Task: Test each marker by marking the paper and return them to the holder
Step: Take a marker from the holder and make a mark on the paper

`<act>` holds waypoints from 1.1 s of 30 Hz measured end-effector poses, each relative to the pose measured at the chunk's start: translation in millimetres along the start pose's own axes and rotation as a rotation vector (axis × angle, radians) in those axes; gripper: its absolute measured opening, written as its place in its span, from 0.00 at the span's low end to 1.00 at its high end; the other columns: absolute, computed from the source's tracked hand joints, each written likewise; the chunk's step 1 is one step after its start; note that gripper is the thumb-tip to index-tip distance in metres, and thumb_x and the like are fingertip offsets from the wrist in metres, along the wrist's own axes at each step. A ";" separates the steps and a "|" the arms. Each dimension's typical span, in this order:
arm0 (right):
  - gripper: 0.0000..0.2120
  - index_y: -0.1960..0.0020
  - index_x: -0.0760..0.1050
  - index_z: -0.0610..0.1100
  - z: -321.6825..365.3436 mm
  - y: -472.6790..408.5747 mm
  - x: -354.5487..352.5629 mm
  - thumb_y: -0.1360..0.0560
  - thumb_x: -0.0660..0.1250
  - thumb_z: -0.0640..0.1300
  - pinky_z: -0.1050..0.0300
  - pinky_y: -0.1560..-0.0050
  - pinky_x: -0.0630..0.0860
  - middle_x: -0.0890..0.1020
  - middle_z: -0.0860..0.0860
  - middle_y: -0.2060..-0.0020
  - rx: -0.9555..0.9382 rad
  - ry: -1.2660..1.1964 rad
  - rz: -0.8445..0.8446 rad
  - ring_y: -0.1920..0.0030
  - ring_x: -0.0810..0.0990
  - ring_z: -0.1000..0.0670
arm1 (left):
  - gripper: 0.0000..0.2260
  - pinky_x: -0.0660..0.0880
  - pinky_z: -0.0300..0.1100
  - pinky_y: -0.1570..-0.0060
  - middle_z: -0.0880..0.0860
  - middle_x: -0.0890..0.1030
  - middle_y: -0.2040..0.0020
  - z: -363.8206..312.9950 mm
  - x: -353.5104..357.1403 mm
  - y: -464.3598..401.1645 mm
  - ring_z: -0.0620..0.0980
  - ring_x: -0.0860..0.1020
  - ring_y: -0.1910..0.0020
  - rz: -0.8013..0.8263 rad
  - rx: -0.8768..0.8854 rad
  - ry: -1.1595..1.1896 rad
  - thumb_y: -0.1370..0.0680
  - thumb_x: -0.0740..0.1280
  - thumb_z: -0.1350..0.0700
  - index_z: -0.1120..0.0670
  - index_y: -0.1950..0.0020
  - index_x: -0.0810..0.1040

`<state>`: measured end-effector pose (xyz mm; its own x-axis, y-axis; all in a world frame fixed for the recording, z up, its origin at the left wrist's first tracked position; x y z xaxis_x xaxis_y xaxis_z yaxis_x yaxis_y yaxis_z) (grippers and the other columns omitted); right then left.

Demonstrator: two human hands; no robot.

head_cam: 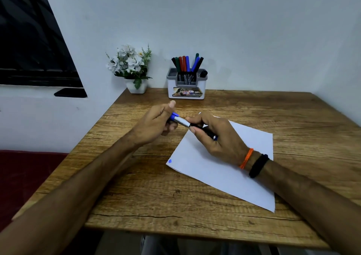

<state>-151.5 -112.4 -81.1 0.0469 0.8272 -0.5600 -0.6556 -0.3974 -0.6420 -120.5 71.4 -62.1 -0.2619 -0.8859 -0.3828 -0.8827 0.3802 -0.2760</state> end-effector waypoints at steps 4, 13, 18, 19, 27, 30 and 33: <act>0.12 0.40 0.78 0.41 2.0 -15.1 -2.4 0.22 0.68 0.42 0.58 0.60 0.75 0.82 0.52 0.60 0.080 -0.121 -0.070 0.62 0.79 0.51 | 0.16 0.73 0.35 0.71 0.52 0.80 0.68 -9.1 -7.5 -6.2 0.44 0.76 0.72 -0.161 -0.005 0.192 0.17 0.55 0.52 0.64 0.48 0.75; 0.31 0.30 0.67 0.48 0.9 -23.3 -4.5 0.29 0.76 0.43 0.72 0.63 0.70 0.85 0.57 0.61 0.268 0.010 -0.129 0.58 0.82 0.61 | 0.30 0.81 0.43 0.62 0.58 0.84 0.58 -25.4 -3.1 -12.7 0.52 0.85 0.60 -0.415 0.009 0.219 0.36 0.77 0.53 0.62 0.39 0.70; 0.48 0.21 0.47 0.59 11.5 -39.1 -13.0 0.30 0.75 0.43 0.54 0.58 0.83 0.85 0.50 0.54 0.117 0.263 -0.050 0.61 0.85 0.53 | 0.31 0.80 0.38 0.60 0.48 0.84 0.62 -39.4 4.0 -21.5 0.40 0.83 0.63 -0.467 0.041 -0.058 0.39 0.79 0.46 0.54 0.42 0.72; 0.48 0.22 0.48 0.59 12.1 -40.8 -14.2 0.30 0.75 0.43 0.51 0.57 0.83 0.85 0.49 0.52 0.101 0.295 -0.043 0.62 0.85 0.52 | 0.31 0.80 0.36 0.60 0.48 0.84 0.62 -41.7 4.9 -22.5 0.39 0.83 0.63 -0.468 0.054 -0.097 0.39 0.79 0.46 0.53 0.42 0.71; 0.46 0.24 0.53 0.60 -6.4 -56.3 -29.0 0.32 0.77 0.46 0.50 0.57 0.83 0.84 0.53 0.59 0.167 0.283 -0.064 0.64 0.84 0.53 | 0.20 0.79 0.48 0.48 0.50 0.84 0.52 -11.0 -6.7 -43.5 0.46 0.82 0.53 -0.395 -0.046 -0.293 0.26 0.64 0.37 0.52 0.45 0.76; 0.45 0.26 0.53 0.63 -12.6 -73.3 -36.0 0.31 0.77 0.48 0.49 0.55 0.83 0.85 0.51 0.56 0.197 0.265 -0.087 0.63 0.84 0.51 | 0.21 0.74 0.46 0.44 0.54 0.80 0.41 15.0 -10.3 -46.4 0.51 0.77 0.45 -0.335 -0.152 -0.647 0.22 0.64 0.42 0.56 0.38 0.75; 0.44 0.27 0.53 0.64 -19.2 -96.6 -39.7 0.32 0.77 0.47 0.49 0.53 0.82 0.84 0.51 0.57 0.212 0.269 -0.128 0.62 0.84 0.51 | 0.27 0.66 0.53 0.33 0.56 0.72 0.31 41.9 -9.0 -48.2 0.54 0.69 0.32 -0.188 -0.188 -0.925 0.23 0.60 0.37 0.55 0.32 0.72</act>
<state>-75.6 -114.6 -6.9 0.3163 0.7198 -0.6179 -0.7719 -0.1834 -0.6087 -59.2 72.1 -82.2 0.2304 -0.3378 -0.9126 -0.9480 0.1338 -0.2889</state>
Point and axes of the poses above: each hand's wrist, its own y-axis away from the middle knuckle, its own x-axis out of the palm, z = x × y, the point moved 2 cm from there along -y, towards the middle knuckle
